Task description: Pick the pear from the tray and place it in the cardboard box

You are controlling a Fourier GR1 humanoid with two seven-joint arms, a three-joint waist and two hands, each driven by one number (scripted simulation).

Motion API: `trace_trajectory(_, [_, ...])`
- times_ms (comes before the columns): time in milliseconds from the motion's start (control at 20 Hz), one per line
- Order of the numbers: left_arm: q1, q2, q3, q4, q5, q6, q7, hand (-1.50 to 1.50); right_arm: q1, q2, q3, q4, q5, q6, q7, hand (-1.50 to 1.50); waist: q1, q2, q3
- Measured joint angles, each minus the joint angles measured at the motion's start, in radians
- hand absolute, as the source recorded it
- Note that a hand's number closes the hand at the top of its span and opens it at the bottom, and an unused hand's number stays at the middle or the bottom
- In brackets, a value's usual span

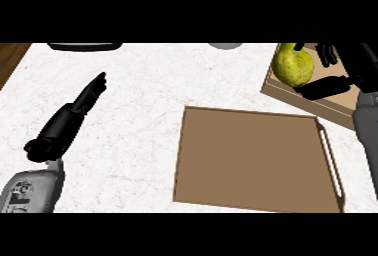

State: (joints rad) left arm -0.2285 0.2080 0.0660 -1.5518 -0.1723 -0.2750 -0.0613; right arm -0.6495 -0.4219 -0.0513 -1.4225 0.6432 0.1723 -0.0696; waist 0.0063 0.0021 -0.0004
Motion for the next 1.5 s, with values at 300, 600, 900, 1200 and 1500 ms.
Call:
trace_trajectory(300, [-0.009, -0.009, -0.006, 0.009, -0.006, 0.001, -0.004, 0.00, -0.151, -0.068, -0.108, 0.269, 0.004, -0.032, -0.029, 1.50, 0.011, 0.003, 0.000])
trace_trajectory(600, [-0.007, -0.015, -0.018, 0.004, -0.014, 0.000, -0.017, 0.00, -0.253, -0.172, -0.098, 0.563, 0.097, -0.042, -0.143, 1.50, 0.028, 0.010, 0.001])
trace_trajectory(900, [-0.010, -0.020, -0.028, -0.014, -0.017, -0.004, -0.003, 0.00, -0.312, -0.271, -0.057, 0.812, 0.167, 0.064, -0.234, 1.50, 0.045, 0.017, 0.002])
trace_trajectory(1200, [-0.019, -0.034, -0.041, -0.017, -0.019, -0.002, -0.005, 0.00, -0.361, -0.335, 0.000, 1.004, 0.252, 0.123, -0.328, -1.50, 0.063, 0.026, 0.003])
trace_trajectory(1500, [-0.039, -0.032, -0.037, 0.006, -0.021, -0.004, -0.008, 0.00, -0.378, -0.356, 0.029, 1.122, 0.284, 0.185, -0.501, -1.50, 0.063, 0.028, 0.004])
